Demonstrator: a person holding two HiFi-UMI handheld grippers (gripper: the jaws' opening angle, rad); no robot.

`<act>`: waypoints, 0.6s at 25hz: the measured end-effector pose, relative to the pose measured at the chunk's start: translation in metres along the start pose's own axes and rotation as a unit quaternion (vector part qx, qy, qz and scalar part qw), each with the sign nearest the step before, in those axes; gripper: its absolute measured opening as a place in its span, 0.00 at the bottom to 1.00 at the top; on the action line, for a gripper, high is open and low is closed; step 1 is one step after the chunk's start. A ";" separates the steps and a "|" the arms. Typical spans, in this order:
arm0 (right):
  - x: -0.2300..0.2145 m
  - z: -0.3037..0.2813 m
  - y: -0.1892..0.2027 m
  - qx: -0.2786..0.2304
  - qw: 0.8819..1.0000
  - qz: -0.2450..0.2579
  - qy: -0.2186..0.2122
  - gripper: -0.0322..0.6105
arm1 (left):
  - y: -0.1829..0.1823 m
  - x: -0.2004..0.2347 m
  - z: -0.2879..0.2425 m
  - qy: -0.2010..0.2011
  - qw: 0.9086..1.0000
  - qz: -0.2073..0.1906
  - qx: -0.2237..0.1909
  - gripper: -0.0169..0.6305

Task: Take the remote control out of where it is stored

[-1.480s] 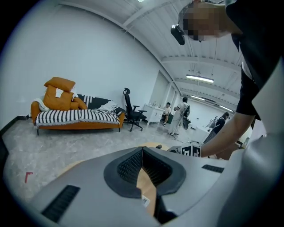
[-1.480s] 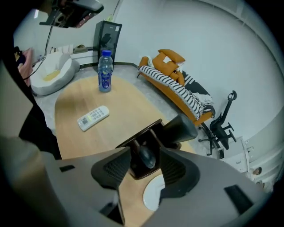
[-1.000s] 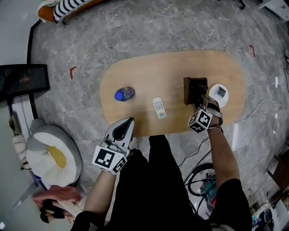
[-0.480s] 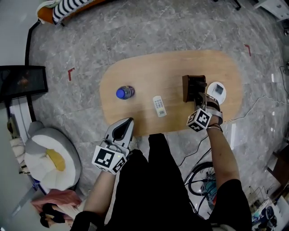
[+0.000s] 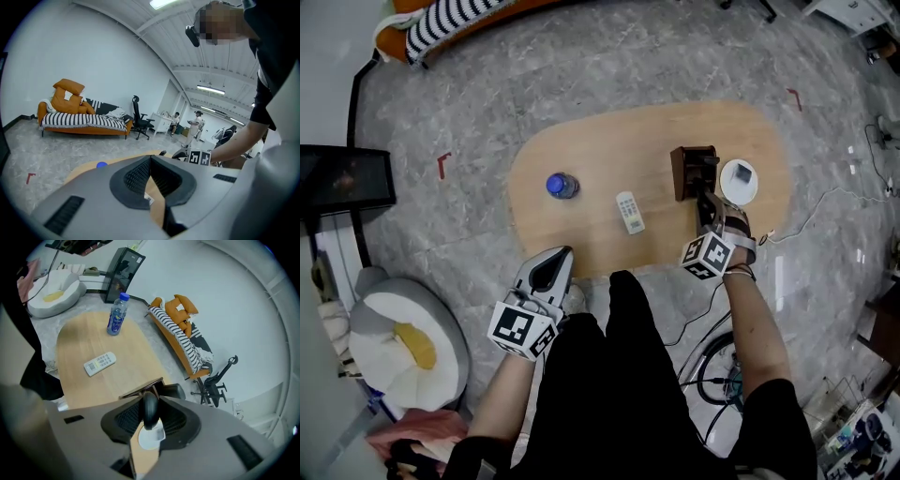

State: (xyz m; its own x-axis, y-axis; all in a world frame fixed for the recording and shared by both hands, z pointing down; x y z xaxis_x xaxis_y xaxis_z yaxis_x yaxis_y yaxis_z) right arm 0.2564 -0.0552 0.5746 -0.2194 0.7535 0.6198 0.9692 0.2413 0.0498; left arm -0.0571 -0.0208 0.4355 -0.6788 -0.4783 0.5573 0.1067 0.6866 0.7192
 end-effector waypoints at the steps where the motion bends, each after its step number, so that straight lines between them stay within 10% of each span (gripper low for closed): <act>1: 0.001 0.007 -0.002 -0.002 1.000 -0.011 0.003 0.21 | 0.000 -0.001 0.006 0.000 1.000 -0.002 0.001 0.04; 7: -0.008 0.047 -0.016 -0.030 0.983 -0.183 0.012 0.21 | 0.002 -0.006 0.033 0.007 1.000 -0.011 -0.002 0.04; 15: 0.001 0.071 -0.058 -0.067 0.970 -0.233 0.012 0.21 | 0.003 -0.005 0.064 0.001 1.000 -0.022 -0.015 0.04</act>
State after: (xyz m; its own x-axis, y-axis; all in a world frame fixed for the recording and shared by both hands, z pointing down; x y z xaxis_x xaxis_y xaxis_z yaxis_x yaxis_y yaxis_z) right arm 0.1923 -0.0250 0.5162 -0.6365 0.5661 0.5239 0.7713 0.4701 0.4290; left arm -0.0999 0.0190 0.4077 -0.6812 -0.5096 0.5256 0.0977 0.6483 0.7551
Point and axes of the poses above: the fingertips, and each gripper's own axes: z backward along the fingers, x to its left, y out of its underside, the point moved 4 cm from there along z, backward along the fingers, and after that the axes turned 15 degrees about z, right-handed, at the moved point
